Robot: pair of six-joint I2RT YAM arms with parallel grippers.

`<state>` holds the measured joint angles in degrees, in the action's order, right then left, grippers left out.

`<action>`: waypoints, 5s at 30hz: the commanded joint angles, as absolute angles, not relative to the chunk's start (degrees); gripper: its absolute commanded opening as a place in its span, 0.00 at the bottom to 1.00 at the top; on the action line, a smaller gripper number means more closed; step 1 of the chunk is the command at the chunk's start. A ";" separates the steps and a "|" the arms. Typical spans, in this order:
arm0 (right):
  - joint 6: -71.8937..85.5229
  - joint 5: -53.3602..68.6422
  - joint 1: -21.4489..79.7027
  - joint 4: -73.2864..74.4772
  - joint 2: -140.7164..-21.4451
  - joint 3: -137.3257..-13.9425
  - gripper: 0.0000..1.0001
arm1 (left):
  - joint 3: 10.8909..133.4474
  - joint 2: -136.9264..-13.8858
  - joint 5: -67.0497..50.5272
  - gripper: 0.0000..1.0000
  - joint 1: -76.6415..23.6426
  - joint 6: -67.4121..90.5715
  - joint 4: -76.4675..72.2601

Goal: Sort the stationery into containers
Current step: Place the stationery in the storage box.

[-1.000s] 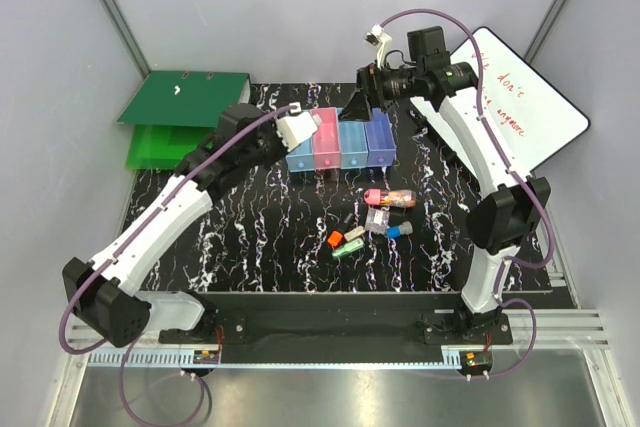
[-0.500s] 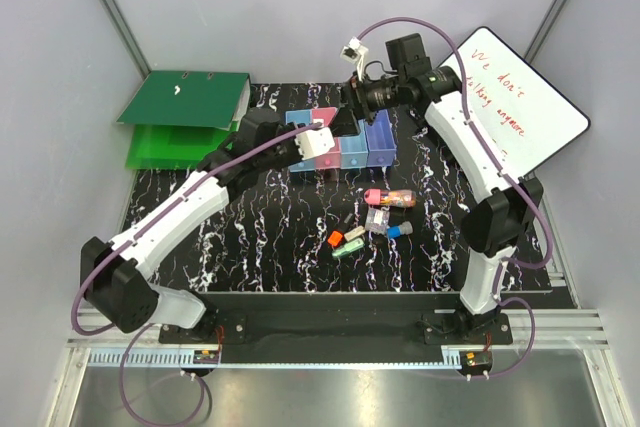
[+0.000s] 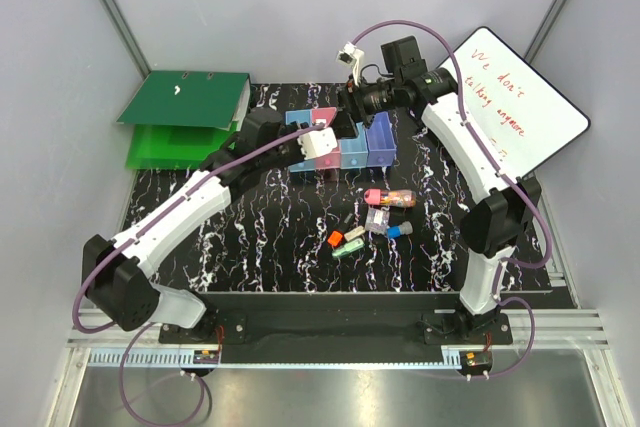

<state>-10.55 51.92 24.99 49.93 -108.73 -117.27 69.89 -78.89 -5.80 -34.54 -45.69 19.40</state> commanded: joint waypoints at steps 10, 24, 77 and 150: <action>-12.04 49.66 25.40 50.27 -110.56 -118.74 0.56 | 71.63 -74.01 -7.03 0.00 -35.24 -45.70 15.38; -11.34 49.66 25.75 50.01 -111.88 -121.55 0.51 | 69.43 -72.77 -7.38 0.00 -35.68 -46.23 15.47; -16.35 -11.32 26.02 32.61 -114.06 -113.98 0.00 | 63.63 -64.60 4.39 0.99 -35.95 -35.16 16.70; -21.62 -13.80 25.58 24.52 -114.71 -100.11 0.59 | 58.01 -63.19 -2.89 0.99 -34.01 -38.40 18.45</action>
<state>-20.78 -13.93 25.02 24.16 -123.02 -99.59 59.09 -63.11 0.95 -34.28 -37.54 17.56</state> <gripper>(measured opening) 0.591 0.987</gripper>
